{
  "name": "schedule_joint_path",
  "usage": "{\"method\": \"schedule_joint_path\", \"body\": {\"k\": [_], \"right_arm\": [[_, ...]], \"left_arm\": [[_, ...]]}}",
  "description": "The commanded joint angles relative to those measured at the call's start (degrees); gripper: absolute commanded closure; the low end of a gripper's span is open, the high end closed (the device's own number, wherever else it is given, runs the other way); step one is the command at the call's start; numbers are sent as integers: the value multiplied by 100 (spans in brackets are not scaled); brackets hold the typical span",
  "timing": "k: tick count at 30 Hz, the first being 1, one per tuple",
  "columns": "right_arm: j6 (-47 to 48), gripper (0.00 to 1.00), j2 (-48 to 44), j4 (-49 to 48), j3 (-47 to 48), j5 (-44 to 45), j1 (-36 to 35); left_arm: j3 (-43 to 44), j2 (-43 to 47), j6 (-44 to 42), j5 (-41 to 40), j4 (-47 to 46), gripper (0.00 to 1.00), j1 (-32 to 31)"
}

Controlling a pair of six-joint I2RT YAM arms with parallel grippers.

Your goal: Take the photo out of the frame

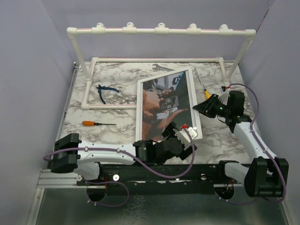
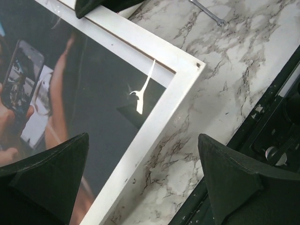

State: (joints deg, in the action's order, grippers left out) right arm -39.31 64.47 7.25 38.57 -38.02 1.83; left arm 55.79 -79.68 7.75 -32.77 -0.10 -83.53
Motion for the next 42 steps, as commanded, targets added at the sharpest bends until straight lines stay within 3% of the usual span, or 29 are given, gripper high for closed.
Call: {"method": "schedule_joint_path", "body": {"k": [1, 18, 25, 34, 37, 40, 42], "right_arm": [[-289, 89, -221, 117, 377, -190, -24], [-727, 87, -539, 350, 488, -396, -30], [-797, 87, -668, 455, 549, -377, -28], [-789, 85, -698, 528, 564, -391, -33], [-774, 82, -696, 556, 585, -375, -31], [-697, 68, -678, 620, 643, -349, -24], [-588, 52, -666, 701, 711, -302, -26]], "left_arm": [[363, -528, -464, -750, 297, 1, -304], [1436, -1921, -661, -2471, 855, 1, -614], [1788, -2377, -748, -3386, 1010, 10, -814], [2047, -2709, -895, -4088, 1161, 40, -949], [2103, -2781, -994, -4408, 1162, 58, -1021], [2153, -2841, -1038, -4693, 1161, 82, -1075], [2164, -2848, -1032, -4858, 1155, 95, -1102]]}}
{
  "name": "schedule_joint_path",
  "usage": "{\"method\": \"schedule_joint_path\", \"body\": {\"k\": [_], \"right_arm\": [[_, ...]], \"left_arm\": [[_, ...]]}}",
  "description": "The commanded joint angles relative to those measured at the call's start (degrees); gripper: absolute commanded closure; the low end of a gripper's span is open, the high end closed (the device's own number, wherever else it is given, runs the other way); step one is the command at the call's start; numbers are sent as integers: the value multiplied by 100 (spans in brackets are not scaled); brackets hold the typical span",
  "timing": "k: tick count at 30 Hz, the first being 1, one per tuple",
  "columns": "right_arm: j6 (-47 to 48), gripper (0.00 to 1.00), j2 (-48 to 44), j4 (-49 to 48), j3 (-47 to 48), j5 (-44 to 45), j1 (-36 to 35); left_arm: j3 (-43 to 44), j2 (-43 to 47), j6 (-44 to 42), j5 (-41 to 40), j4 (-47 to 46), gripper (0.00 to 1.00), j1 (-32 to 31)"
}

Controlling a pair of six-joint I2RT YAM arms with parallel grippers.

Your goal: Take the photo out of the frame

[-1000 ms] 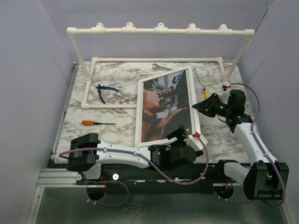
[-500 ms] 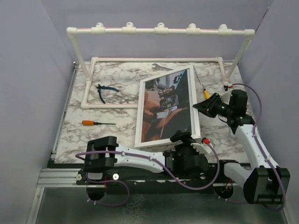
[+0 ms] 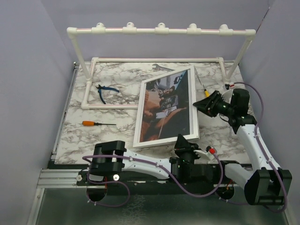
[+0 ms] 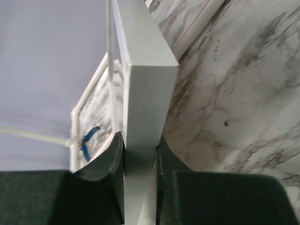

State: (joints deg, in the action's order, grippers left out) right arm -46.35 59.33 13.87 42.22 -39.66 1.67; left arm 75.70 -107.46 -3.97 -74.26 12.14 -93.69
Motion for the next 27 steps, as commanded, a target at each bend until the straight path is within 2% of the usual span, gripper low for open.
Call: {"method": "schedule_joint_path", "body": {"k": [1, 4, 5, 10, 16, 27], "right_arm": [[176, 42, -139, 101, 389, -112, -9], [264, 21, -96, 300, 488, 146, -16], [287, 18, -78, 336, 514, 213, -10], [325, 13, 122, 266, 646, 349, -10], [366, 14, 541, 21, 906, 283, -9], [495, 29, 1104, -99, 1192, -159, -27]], "left_arm": [[173, -71, 148, -775, -70, 98, -102], [153, -33, 204, -937, -68, 100, -134], [141, -16, 216, -990, -77, 100, -144], [30, 112, 365, -1183, -77, 100, -216], [-13, 161, 378, -1197, -80, 100, -308], [71, 137, 375, -1100, -81, 100, -367]]}}
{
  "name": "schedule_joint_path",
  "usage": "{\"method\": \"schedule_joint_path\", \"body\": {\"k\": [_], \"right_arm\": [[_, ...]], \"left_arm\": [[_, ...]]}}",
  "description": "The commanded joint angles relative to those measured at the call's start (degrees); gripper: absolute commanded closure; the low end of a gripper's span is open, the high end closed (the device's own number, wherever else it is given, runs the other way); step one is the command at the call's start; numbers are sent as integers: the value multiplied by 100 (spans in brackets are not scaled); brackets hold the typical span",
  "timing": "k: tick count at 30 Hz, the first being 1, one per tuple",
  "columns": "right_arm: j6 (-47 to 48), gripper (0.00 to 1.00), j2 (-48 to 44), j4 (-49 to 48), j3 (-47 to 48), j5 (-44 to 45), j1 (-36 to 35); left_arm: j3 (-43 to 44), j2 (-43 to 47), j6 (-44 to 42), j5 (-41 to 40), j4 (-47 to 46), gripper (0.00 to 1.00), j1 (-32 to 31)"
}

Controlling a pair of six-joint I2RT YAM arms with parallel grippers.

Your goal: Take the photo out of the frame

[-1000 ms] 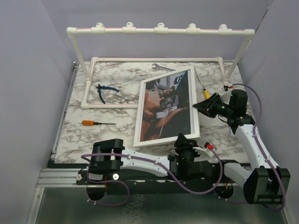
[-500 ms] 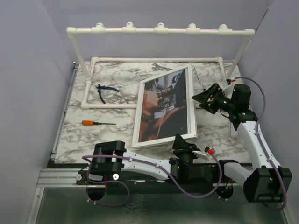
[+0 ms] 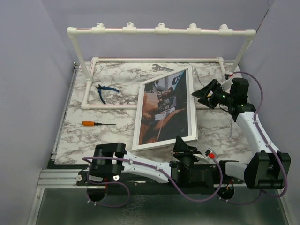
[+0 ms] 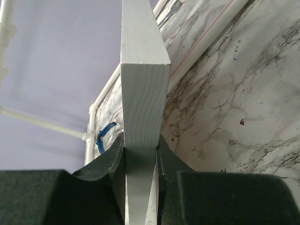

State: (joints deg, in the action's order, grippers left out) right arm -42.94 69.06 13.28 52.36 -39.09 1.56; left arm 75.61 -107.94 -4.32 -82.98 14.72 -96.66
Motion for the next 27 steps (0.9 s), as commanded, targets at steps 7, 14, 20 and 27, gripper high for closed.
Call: {"method": "schedule_joint_path", "body": {"k": [7, 14, 20, 27], "right_arm": [[273, 33, 341, 62, 281, -312, -156], [401, 50, 348, 271, 423, -305, -289], [466, 63, 280, 514, 546, -270, -294], [521, 40, 319, 597, 518, -341, -292]], "left_arm": [[135, 181, 414, -110, -350, 100, -76], [198, 105, 414, -97, -348, 100, -73], [221, 97, 414, -161, -347, 100, -87], [261, 164, 414, -166, -349, 100, -118]]}}
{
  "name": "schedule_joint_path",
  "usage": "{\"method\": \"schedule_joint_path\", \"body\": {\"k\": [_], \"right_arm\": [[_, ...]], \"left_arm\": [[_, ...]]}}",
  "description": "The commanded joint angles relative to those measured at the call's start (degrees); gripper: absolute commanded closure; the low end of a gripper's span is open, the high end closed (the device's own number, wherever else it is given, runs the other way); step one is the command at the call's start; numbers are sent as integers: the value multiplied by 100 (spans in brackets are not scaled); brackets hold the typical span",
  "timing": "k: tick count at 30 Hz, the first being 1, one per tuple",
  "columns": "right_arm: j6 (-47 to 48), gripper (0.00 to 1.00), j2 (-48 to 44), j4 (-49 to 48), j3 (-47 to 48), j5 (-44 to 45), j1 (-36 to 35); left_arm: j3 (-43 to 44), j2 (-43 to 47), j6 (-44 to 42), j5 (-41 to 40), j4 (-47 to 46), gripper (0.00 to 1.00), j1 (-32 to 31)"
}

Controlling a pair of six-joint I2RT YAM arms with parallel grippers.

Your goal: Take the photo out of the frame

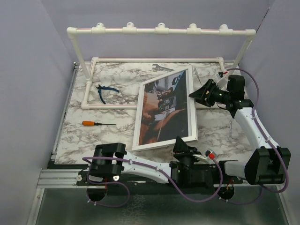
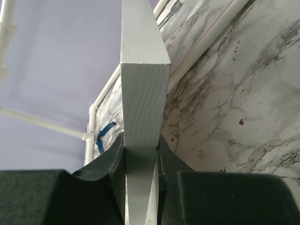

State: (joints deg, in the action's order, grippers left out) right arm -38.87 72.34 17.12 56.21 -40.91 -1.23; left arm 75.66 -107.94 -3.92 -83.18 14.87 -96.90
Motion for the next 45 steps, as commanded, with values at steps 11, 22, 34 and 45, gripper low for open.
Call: {"method": "schedule_joint_path", "body": {"k": [11, 22, 34, 45], "right_arm": [[135, 53, 15, 74, -278, -452, -38], [349, 90, -156, 582, 184, -145, -43], [627, 99, -290, 1345, 984, 603, -42], [1017, 99, -389, 2151, 2107, 1389, -36]], "left_arm": [[230, 138, 643, -100, -360, 100, -162], [502, -79, 539, -102, -362, 84, -250], [616, 455, 1093, 607, -348, 18, -295], [478, 1711, 1543, 2314, -332, 1, -300]]}}
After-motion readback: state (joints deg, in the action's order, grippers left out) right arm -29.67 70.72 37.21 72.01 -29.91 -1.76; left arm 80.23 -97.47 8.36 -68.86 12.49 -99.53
